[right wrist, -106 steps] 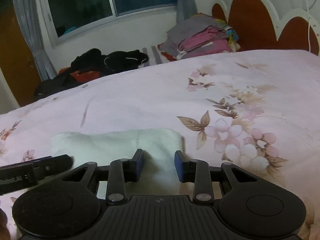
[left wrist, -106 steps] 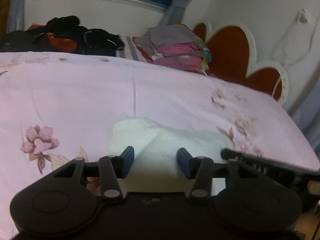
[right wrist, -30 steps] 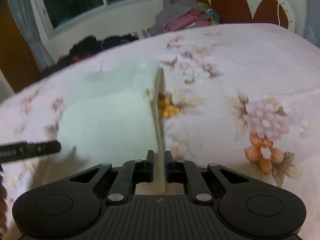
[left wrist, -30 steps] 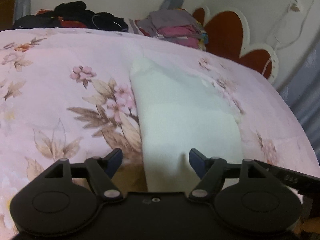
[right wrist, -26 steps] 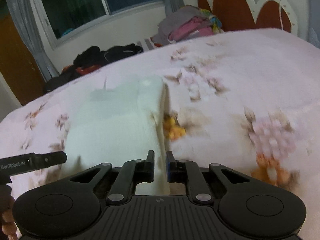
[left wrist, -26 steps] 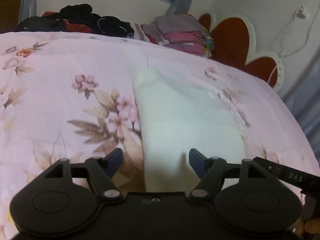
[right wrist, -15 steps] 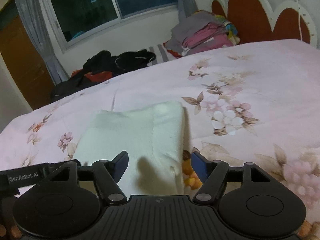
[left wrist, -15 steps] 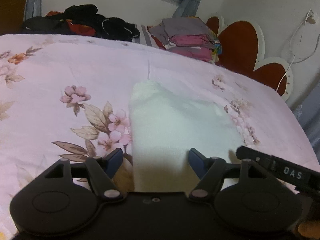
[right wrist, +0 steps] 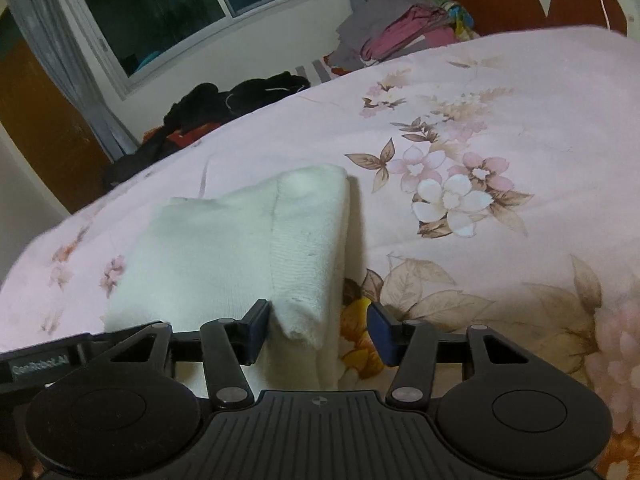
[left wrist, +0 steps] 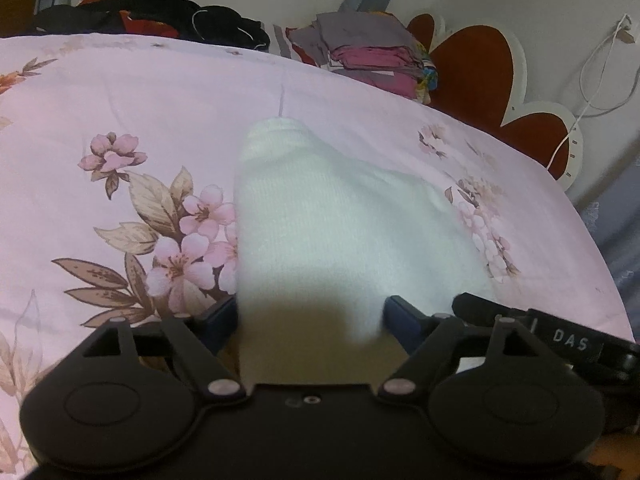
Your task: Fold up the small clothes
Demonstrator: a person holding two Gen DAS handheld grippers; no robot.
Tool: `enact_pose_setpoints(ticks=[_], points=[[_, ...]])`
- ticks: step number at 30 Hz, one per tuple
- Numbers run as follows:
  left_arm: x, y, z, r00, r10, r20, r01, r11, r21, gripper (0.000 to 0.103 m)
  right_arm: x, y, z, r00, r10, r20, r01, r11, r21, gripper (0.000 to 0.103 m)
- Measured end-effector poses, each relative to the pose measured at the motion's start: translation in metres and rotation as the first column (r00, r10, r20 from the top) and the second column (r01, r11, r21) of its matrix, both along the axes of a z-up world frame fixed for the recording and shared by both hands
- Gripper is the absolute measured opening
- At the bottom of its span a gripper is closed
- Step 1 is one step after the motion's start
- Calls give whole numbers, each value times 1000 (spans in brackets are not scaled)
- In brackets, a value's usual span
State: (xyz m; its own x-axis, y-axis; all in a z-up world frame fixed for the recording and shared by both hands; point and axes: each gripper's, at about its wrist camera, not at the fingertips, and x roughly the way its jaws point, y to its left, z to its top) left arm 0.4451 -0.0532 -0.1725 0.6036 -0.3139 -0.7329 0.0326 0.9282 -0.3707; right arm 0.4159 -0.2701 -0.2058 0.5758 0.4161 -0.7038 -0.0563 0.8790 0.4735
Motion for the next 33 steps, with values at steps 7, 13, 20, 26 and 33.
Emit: enact_pose_setpoints(ticks=[7, 13, 20, 26, 33], points=[[4, -2, -2, 1000, -9, 1, 9, 1000, -16, 77, 9, 1, -7, 1000, 11, -25, -8, 995, 97, 54], [3, -1, -2, 1000, -14, 5, 14, 999, -35, 69, 12, 0, -15, 999, 10, -36, -4, 985, 171, 54], [3, -2, 5, 1000, -27, 13, 28, 999, -28, 52, 14, -4, -17, 998, 16, -55, -3, 974, 229, 39], [2, -8, 8, 999, -36, 27, 36, 999, 2, 49, 9, 1, -11, 999, 15, -39, -7, 981, 196, 33], [3, -13, 7, 999, -42, 27, 41, 999, 25, 49, 7, 7, -7, 999, 37, -22, -34, 990, 134, 36]])
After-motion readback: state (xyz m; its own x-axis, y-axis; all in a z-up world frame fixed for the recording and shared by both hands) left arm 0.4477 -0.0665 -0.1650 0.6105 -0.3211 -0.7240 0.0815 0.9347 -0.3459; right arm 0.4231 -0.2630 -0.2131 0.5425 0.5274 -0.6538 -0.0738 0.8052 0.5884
